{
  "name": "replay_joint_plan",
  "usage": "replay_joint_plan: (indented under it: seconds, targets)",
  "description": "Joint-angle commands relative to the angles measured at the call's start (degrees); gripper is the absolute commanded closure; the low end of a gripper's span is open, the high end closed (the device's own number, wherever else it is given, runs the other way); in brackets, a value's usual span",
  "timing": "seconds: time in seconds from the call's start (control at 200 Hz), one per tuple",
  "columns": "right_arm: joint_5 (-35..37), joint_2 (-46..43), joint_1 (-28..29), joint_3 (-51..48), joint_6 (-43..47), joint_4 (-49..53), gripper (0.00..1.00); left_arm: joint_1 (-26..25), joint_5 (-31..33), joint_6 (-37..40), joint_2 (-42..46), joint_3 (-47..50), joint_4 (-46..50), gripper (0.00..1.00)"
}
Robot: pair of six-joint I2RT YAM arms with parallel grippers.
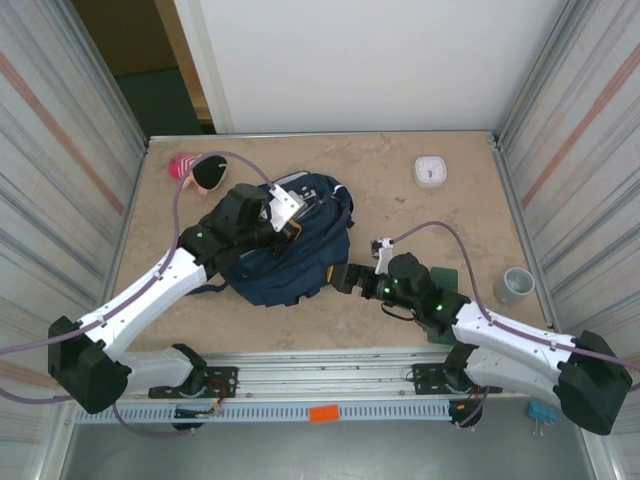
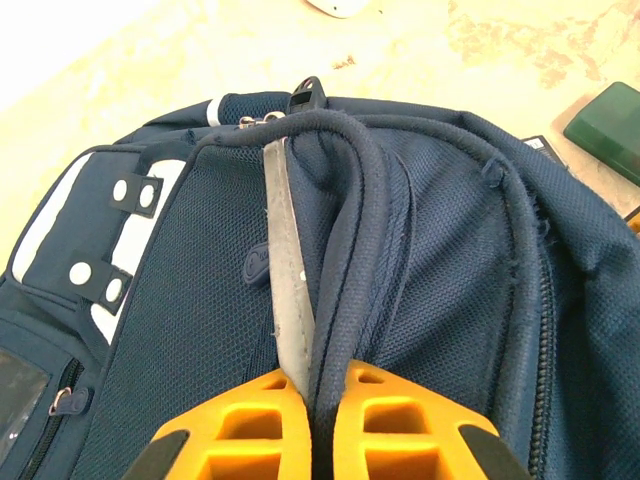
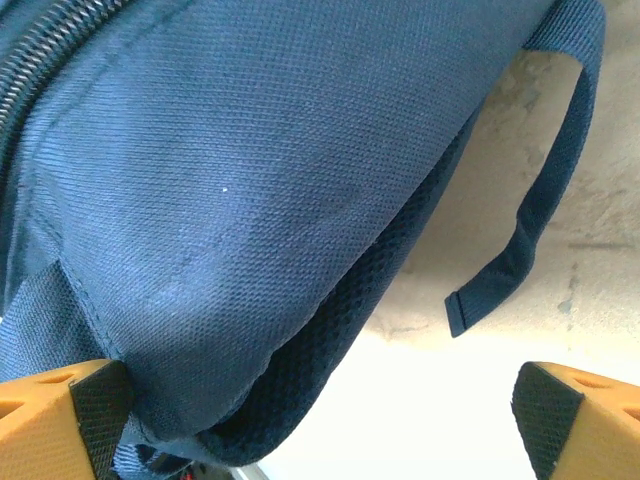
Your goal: Pack books, pencil case, and school supplies into a backpack
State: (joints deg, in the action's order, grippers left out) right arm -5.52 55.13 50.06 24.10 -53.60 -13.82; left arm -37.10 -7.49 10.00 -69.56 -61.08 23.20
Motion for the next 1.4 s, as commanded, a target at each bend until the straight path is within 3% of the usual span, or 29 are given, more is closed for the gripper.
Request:
replay_joint_plan:
  seconds: [0.0, 0.155, 0.215, 0.281, 0.336, 0.426, 0.566, 0.842, 0.957, 0.997, 1.153, 1.293, 1.398]
  targets:
    - [-3.28, 3.21, 1.15, 1.45, -1.85, -6.06, 0.00, 0.23, -1.09, -1.72, 2.38, -5.78, -8.16, 1.00]
    - [-8.63, 6.82, 2.05, 3.70, -0.74, -11.53, 0.06, 0.28, -0.39, -1.75, 1.45, -6.77, -7.36, 1.00]
    - [-8.91, 7.73, 2.06, 3.81, -0.47, -12.78, 0.19, 0.28, -1.04, -2.00, 1.14, -7.15, -7.13, 1.00]
    - [-5.67, 8.59, 2.06, 3.27, -0.33, -11.29, 0.47, 0.28, -1.67, -2.39, 1.18, -7.50, -7.42, 1.00]
    - [-2.07, 10.01, 1.69, 2.81, -0.53, -6.91, 0.61, 0.28, -1.72, -2.12, 1.29, -8.05, -7.40, 1.00]
    - [-0.12, 14.20, 0.43, 2.32, 0.21, -1.86, 0.73, 0.28, -1.43, 0.07, 1.38, -10.14, -5.89, 1.00]
    - [0.76, 21.03, -0.28, 0.32, -0.14, -4.89, 0.80, 0.36, -2.28, 5.07, 0.91, -13.98, -1.40, 1.00]
    - [3.48, 23.30, -0.88, 1.92, 4.57, -3.14, 0.79, 1.03, -5.26, 12.76, 1.42, -16.37, 5.05, 1.00]
    - [2.02, 19.59, -0.91, 1.09, 9.81, -3.81, 0.64, 4.02, -10.66, 16.26, 2.53, -14.50, 5.01, 1.00]
    - [1.40, 16.93, -0.82, 0.49, 12.74, -3.60, 0.54, 5.28, -13.75, 18.92, 2.80, -13.59, 5.21, 1.00]
    - [-1.23, 3.82, -2.85, 0.77, 20.12, 5.12, 0.30, 6.94, -20.30, 29.93, 1.61, -12.46, 9.02, 1.00]
    - [-6.78, -5.14, -7.34, 3.51, 21.55, 14.50, 0.24, 6.92, -25.72, 35.30, -0.07, -13.56, 12.73, 1.00]
    - [-5.77, -10.95, -9.52, 4.83, 26.30, 17.93, 0.21, 6.89, -29.61, 39.00, 1.43, -11.47, 11.21, 1.00]
